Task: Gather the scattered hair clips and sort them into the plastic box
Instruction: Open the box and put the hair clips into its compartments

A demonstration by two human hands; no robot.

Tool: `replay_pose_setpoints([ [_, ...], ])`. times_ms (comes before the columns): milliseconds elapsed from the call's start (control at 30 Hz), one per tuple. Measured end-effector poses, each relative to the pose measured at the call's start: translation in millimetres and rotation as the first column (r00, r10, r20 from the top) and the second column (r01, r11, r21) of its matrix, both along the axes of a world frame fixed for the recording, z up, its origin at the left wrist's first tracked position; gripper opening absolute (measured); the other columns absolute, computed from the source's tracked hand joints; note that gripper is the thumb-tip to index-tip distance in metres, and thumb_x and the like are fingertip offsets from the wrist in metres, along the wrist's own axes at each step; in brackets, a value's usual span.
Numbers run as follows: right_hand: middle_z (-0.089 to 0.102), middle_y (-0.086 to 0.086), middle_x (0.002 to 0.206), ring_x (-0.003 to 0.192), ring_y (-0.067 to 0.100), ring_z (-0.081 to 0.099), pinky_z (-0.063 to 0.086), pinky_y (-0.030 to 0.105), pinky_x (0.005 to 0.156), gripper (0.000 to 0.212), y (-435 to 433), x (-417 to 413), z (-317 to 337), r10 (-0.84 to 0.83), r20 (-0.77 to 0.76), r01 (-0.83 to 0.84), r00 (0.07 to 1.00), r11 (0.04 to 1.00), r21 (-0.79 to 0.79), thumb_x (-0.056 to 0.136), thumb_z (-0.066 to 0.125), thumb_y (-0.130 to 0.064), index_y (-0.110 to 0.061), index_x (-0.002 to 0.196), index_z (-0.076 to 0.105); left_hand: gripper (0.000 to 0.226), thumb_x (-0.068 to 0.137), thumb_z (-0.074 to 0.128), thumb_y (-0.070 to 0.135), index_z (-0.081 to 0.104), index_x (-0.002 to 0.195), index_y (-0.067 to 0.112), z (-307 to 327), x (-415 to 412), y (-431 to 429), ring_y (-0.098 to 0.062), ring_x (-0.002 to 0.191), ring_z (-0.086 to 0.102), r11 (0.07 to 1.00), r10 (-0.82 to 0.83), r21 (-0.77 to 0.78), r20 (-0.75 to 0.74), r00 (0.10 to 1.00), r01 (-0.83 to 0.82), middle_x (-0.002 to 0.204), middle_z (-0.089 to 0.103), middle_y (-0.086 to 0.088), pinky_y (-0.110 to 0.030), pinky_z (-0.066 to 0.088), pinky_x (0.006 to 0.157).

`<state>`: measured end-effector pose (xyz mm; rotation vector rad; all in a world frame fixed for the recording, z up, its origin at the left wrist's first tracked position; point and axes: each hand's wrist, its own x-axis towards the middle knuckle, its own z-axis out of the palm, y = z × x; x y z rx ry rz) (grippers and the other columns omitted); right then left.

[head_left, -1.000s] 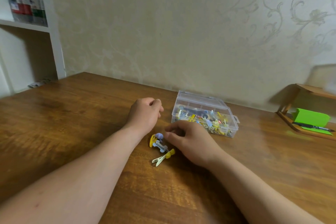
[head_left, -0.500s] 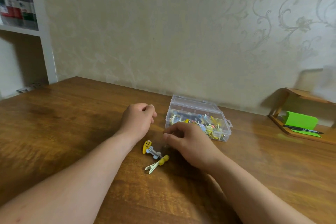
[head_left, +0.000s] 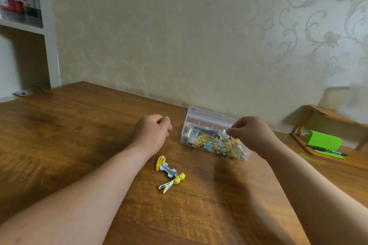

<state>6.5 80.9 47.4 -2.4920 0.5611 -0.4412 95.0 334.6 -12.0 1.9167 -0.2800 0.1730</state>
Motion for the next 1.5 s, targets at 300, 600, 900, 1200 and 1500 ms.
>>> replay_pose_setpoints([
  [300, 0.076, 0.001, 0.075, 0.072, 0.022, 0.073, 0.064, 0.039, 0.071, 0.021, 9, 19, -5, -0.022, -0.204, -0.019, 0.979, 0.980, -0.197, 0.084, 0.086, -0.034, -0.015, 0.081, 0.079, 0.040, 0.111, 0.048, 0.032, 0.075, 0.085, 0.018, -1, 1, 1, -0.015, 0.079, 0.065, 1.000, -0.010, 0.003, -0.002, 1.000, 0.010, 0.078, 0.072, -0.002, -0.029, 0.043, 0.067],
  [600, 0.072, 0.002, 0.068, 0.063, 0.023, 0.068, 0.052, 0.032, 0.059, 0.033, 10, 3, 3, -0.092, 0.116, 0.104, 0.989, 0.989, -0.103, 0.097, 0.068, -0.046, -0.017, 0.081, 0.073, 0.040, 0.111, 0.048, 0.032, 0.075, 0.085, 0.019, -3, 2, 1, -0.014, 0.078, 0.064, 1.000, -0.010, -0.001, 0.001, 1.000, 0.010, 0.078, 0.072, -0.001, -0.029, 0.041, 0.066],
  [900, 0.074, 0.009, 0.081, 0.072, 0.025, 0.066, 0.048, 0.031, 0.062, 0.033, 51, -18, -5, -0.020, 0.503, -0.069, 0.864, 0.985, 0.157, 0.103, 0.063, -0.040, -0.014, 0.086, 0.072, 0.038, 0.111, 0.048, 0.032, 0.076, 0.088, 0.020, 1, -1, 0, -0.013, 0.081, 0.065, 1.000, -0.006, 0.018, -0.006, 1.000, 0.006, 0.082, 0.073, -0.001, -0.029, 0.041, 0.066],
  [1200, 0.076, -0.006, 0.084, 0.077, 0.009, 0.070, 0.060, 0.039, 0.079, 0.022, 110, -29, -42, 0.435, 0.115, -0.447, 0.893, 0.888, 0.111, 0.102, 0.063, -0.041, -0.026, 0.092, 0.076, 0.039, 0.107, 0.051, 0.033, 0.077, 0.082, 0.019, -1, 0, 2, -0.017, 0.079, 0.066, 1.000, -0.011, -0.002, -0.021, 1.000, 0.011, 0.076, 0.074, 0.000, -0.031, 0.043, 0.068],
  [1500, 0.074, -0.014, 0.093, 0.085, 0.004, 0.067, 0.062, 0.035, 0.080, 0.023, 129, -27, -44, 0.479, -0.131, -0.486, 0.868, 0.873, -0.030, 0.097, 0.067, -0.052, -0.034, 0.108, 0.076, 0.039, 0.108, 0.050, 0.031, 0.075, 0.082, 0.017, -1, -1, 0, -0.018, 0.074, 0.063, 1.000, 0.002, -0.005, -0.008, 1.000, -0.002, 0.077, 0.073, -0.004, -0.031, 0.043, 0.068],
])
